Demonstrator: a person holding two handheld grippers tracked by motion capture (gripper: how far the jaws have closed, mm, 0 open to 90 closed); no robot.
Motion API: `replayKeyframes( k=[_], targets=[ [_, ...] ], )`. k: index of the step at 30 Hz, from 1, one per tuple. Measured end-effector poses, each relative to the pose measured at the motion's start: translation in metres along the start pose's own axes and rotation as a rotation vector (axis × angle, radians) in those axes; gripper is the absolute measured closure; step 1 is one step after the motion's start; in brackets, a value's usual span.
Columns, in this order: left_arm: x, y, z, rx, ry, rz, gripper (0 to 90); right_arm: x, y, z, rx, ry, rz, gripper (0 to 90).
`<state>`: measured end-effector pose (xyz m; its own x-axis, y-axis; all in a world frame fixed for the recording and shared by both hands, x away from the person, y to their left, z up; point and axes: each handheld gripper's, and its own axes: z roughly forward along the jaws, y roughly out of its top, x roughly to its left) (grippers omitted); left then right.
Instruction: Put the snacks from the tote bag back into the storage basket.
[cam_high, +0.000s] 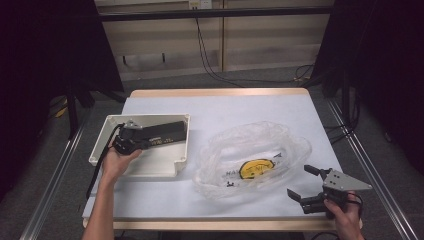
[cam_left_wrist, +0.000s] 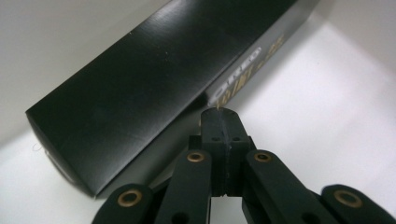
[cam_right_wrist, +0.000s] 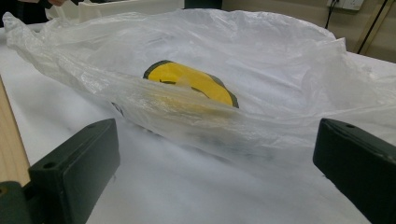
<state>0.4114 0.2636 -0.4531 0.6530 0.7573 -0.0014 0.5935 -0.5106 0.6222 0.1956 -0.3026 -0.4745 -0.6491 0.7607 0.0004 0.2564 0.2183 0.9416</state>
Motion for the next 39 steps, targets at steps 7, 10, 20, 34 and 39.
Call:
replayKeyframes(
  k=[7, 10, 20, 34, 39],
  targets=[
    [0.001, 0.003, 0.007, -0.007, 0.013, -0.001, 90.0, 0.0, 0.0, 0.001, 0.003, 0.009, 0.0, 0.0],
    [-0.001, 0.006, 0.012, -0.002, 0.014, 0.006, 90.0, 0.0, 0.0, 0.001, 0.003, 0.011, 0.0, 0.0],
    [-0.001, 0.012, 0.018, -0.034, 0.027, 0.005, 90.0, 0.001, 0.0, 0.0, 0.003, 0.008, -0.008, 0.0],
    [-0.001, 0.013, 0.018, -0.03, 0.018, 0.022, 87.8, 0.001, 0.0, 0.001, 0.003, 0.005, -0.012, 0.0],
    [-0.005, 0.012, 0.007, -0.05, -0.002, 0.053, 74.8, 0.001, 0.0, 0.0, -0.002, 0.007, -0.008, 0.0]
  ],
)
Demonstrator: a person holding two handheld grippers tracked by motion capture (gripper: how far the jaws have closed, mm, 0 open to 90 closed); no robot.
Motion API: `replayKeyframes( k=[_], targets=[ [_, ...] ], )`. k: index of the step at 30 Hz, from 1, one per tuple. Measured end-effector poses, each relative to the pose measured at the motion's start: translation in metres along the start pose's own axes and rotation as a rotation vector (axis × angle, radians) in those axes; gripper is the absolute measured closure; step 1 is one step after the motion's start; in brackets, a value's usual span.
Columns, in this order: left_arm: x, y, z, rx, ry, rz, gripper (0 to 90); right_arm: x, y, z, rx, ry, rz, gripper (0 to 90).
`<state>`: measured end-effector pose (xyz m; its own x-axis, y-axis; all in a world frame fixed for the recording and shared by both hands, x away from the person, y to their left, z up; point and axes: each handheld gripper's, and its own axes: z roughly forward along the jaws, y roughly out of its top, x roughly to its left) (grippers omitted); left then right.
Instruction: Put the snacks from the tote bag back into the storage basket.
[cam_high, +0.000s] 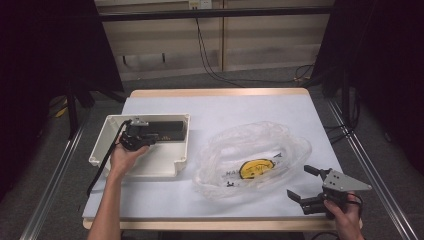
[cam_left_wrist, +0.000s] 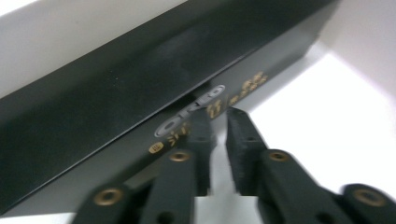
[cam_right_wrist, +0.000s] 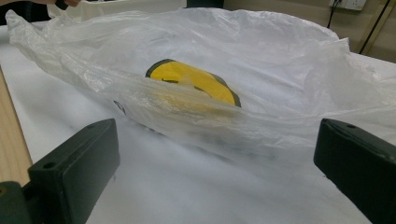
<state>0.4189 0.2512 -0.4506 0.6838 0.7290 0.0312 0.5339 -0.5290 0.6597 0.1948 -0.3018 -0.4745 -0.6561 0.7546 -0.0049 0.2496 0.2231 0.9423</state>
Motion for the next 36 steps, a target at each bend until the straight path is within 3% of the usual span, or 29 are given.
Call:
replayKeyframes(
  k=[4, 7, 11, 14, 16, 19, 22, 25, 27, 36],
  targets=[
    [-0.002, -0.001, -0.016, -0.044, -0.005, 0.033, 48.6, 0.0, 0.0, 0.0, 0.0, 0.0, -0.001, 0.0],
    [0.002, -0.002, -0.031, -0.112, -0.006, 0.004, 24.1, 0.0, 0.0, 0.001, 0.004, -0.003, -0.002, 0.0],
    [0.008, -0.005, -0.052, -0.189, -0.03, 0.021, 8.8, 0.001, 0.0, 0.0, 0.003, -0.004, -0.003, 0.0],
    [0.014, -0.011, -0.07, -0.223, -0.07, 0.043, 3.6, 0.0, 0.0, 0.0, -0.001, -0.004, 0.002, 0.0],
    [0.019, -0.014, -0.082, -0.236, -0.047, 0.026, 4.6, 0.0, 0.0, 0.0, -0.002, 0.002, 0.002, 0.0],
    [0.028, -0.022, -0.098, -0.257, -0.041, 0.03, 3.3, -0.001, 0.0, 0.0, -0.001, -0.005, 0.001, 0.0],
    [0.035, -0.029, -0.112, -0.272, -0.001, 0.023, 3.2, -0.001, 0.0, 0.0, 0.0, -0.008, 0.002, 0.0],
    [0.044, -0.039, -0.124, -0.295, 0.011, 0.028, 3.2, -0.001, 0.001, -0.001, 0.0, -0.006, 0.009, 0.0],
    [0.048, -0.045, -0.133, -0.311, 0.041, -0.007, 3.2, -0.001, 0.0, 0.0, -0.001, -0.014, 0.006, 0.0],
    [0.036, -0.068, -0.142, -0.354, 0.111, -0.032, 3.0, -0.001, 0.0, -0.001, -0.004, -0.019, 0.01, 0.0]
  ],
)
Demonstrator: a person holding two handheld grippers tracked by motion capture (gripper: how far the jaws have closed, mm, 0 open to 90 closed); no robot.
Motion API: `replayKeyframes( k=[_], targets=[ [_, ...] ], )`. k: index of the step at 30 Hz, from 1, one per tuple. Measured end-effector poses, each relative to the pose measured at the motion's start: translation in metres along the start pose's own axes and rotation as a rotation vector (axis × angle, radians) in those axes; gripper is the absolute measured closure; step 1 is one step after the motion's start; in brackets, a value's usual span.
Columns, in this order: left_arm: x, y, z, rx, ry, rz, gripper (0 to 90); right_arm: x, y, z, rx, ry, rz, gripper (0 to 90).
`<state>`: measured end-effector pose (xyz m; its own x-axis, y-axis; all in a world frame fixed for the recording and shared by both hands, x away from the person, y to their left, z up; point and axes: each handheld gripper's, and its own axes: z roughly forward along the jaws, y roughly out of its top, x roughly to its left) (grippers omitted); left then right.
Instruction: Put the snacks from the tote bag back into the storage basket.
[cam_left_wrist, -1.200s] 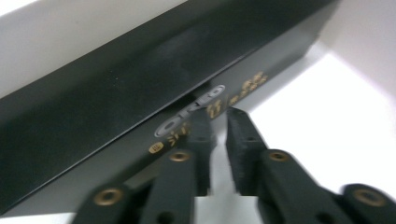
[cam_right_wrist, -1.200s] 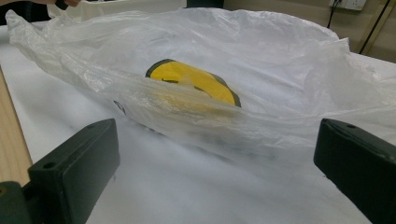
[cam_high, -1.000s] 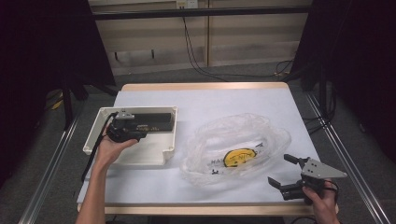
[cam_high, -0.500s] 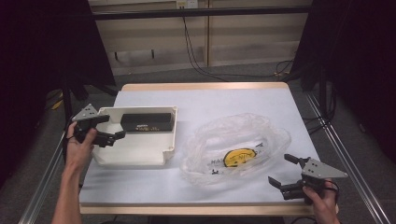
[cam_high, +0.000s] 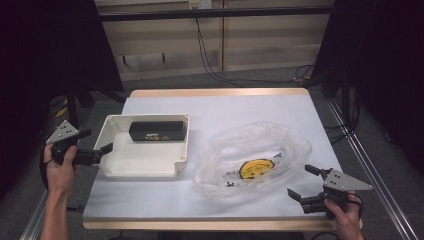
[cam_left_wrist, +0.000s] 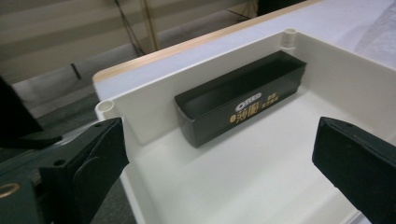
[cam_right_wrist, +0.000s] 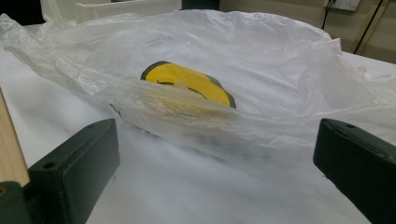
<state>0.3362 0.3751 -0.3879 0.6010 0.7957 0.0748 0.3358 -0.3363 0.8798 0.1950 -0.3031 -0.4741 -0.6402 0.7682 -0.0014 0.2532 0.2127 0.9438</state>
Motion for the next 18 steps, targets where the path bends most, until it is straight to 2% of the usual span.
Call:
replayKeyframes(
  k=[1, 3, 6, 8, 10, 11, 13, 17, 18],
  targets=[
    [-0.001, -0.002, -0.002, 0.008, 0.002, -0.008, 2.9, 0.0, 0.0, -0.001, 0.003, 0.003, 0.003, 0.0],
    [-0.007, -0.004, -0.006, 0.01, 0.036, -0.003, 2.9, 0.0, 0.0, -0.001, 0.003, 0.007, -0.003, 0.0],
    [-0.018, -0.005, -0.011, -0.023, 0.045, -0.045, 2.3, -0.001, 0.0, -0.001, 0.001, 0.0, -0.001, 0.0],
    [-0.026, -0.007, -0.012, -0.031, 0.079, -0.077, 2.0, -0.001, 0.0, 0.0, 0.0, 0.001, -0.006, 0.0],
    [-0.033, -0.011, -0.013, -0.065, 0.079, -0.094, 1.8, 0.0, 0.0, -0.001, 0.003, 0.001, -0.002, 0.0],
    [-0.037, -0.014, -0.012, -0.073, 0.067, -0.095, 1.8, 0.0, 0.0, -0.001, -0.004, 0.005, -0.007, 0.0],
    [-0.044, -0.018, -0.011, -0.061, 0.063, -0.069, 1.7, 0.0, 0.0, -0.001, -0.001, 0.002, -0.005, 0.0],
    [-0.058, -0.025, -0.007, -0.073, 0.07, -0.087, 1.6, -0.001, 0.0, -0.001, 0.0, -0.002, 0.0, 0.0],
    [-0.063, -0.026, -0.006, -0.094, 0.079, -0.085, 2.2, -0.001, 0.0, -0.001, 0.0, -0.004, -0.001, 0.0]
  ],
)
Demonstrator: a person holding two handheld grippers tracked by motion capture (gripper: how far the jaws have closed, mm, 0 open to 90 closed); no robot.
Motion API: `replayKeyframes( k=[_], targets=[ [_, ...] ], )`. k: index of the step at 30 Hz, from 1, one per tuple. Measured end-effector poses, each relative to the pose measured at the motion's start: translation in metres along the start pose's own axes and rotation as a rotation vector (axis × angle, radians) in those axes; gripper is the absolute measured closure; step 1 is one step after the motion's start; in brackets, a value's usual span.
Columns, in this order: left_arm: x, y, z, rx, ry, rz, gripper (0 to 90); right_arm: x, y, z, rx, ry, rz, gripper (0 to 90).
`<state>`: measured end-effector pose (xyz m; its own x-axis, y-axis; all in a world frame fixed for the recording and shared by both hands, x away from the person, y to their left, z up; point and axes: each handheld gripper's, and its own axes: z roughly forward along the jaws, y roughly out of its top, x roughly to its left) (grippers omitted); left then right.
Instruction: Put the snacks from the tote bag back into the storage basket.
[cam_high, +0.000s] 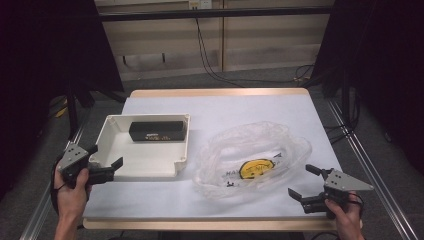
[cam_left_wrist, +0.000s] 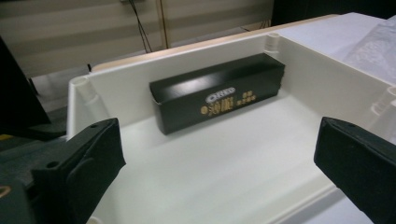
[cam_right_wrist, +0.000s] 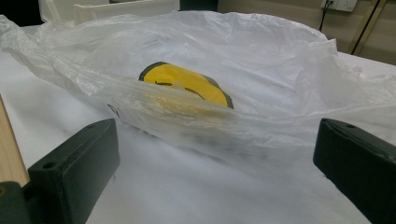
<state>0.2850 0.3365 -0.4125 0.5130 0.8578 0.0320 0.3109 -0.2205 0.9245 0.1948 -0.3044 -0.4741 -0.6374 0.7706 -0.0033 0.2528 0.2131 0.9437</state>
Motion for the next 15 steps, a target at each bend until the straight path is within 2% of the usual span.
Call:
replayKeyframes(
  k=[1, 2, 3, 5, 6, 9, 12, 15],
  targets=[
    [-0.003, -0.001, 0.0, -0.01, 0.005, 0.004, 1.5, 0.0, 0.0, 0.0, 0.0, 0.0, 0.0, 0.0],
    [-0.008, -0.002, 0.0, -0.025, -0.008, -0.014, 1.3, 0.0, 0.0, 0.0, 0.0, 0.001, 0.0, 0.0],
    [-0.012, -0.002, 0.0, -0.024, -0.013, -0.008, 1.3, 0.0, 0.0, 0.0, -0.003, 0.0, 0.0, 0.0],
    [-0.024, -0.005, 0.001, -0.051, 0.017, 0.026, 1.6, 0.0, 0.0, 0.0, -0.004, -0.004, 0.003, 0.0],
    [-0.029, -0.006, 0.002, -0.064, 0.027, 0.027, 1.4, 0.0, 0.0, -0.001, -0.004, -0.003, 0.002, 0.0],
    [-0.041, -0.008, 0.003, -0.094, -0.017, 0.001, 1.6, 0.0, 0.0, -0.001, -0.007, -0.006, 0.002, 0.0],
    [-0.049, -0.01, 0.003, -0.098, 0.001, 0.015, 1.6, -0.001, 0.0, 0.0, -0.007, -0.004, 0.001, 0.0],
    [-0.057, -0.012, 0.004, -0.104, 0.023, -0.011, 1.7, -0.001, 0.0, 0.0, -0.006, -0.008, 0.0, 0.0]
  ],
)
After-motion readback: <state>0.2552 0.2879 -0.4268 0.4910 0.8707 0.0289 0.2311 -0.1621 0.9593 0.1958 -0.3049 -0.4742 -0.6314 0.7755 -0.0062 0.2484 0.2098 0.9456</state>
